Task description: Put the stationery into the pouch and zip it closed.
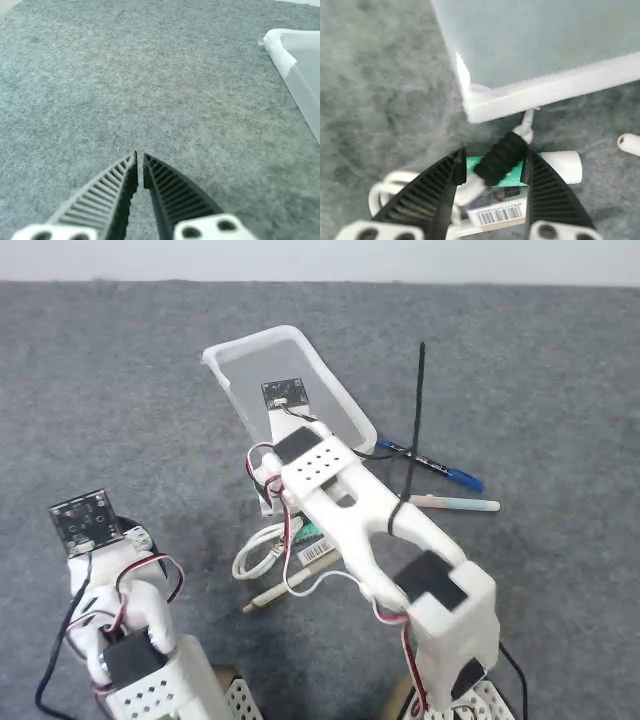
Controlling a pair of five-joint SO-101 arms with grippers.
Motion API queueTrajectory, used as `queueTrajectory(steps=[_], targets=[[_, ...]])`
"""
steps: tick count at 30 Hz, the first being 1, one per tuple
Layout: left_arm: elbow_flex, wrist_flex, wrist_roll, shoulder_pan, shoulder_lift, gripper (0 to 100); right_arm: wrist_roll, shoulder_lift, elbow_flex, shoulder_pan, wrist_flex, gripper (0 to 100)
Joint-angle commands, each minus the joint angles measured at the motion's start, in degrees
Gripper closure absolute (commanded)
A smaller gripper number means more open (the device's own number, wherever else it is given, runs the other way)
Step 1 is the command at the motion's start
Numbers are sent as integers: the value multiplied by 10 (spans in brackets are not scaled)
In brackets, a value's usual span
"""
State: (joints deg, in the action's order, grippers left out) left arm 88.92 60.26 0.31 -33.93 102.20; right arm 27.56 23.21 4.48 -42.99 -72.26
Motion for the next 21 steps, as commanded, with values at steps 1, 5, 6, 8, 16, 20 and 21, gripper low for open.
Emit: queueTrajectory(steps=[1, 5, 6, 8, 16, 20, 21], targets=[[-4, -29, 4, 1, 2, 981, 6, 26, 77, -7, -45, 825], [-4, -28, 4, 1, 2, 981, 6, 75, 149, -7, -105, 825], [-4, -28, 4, 1, 2, 981, 5, 87, 163, -7, -116, 827], [-4, -28, 4, 1, 2, 981, 5, 108, 188, -7, -131, 829], [-4, -28, 4, 1, 2, 981, -40, 129, 249, -4, -169, 994], [-4, -29, 4, 0, 2, 981, -89, 96, 256, -5, -202, 991], [-4, -29, 4, 0, 2, 981, -98, 87, 254, -4, -205, 991]])
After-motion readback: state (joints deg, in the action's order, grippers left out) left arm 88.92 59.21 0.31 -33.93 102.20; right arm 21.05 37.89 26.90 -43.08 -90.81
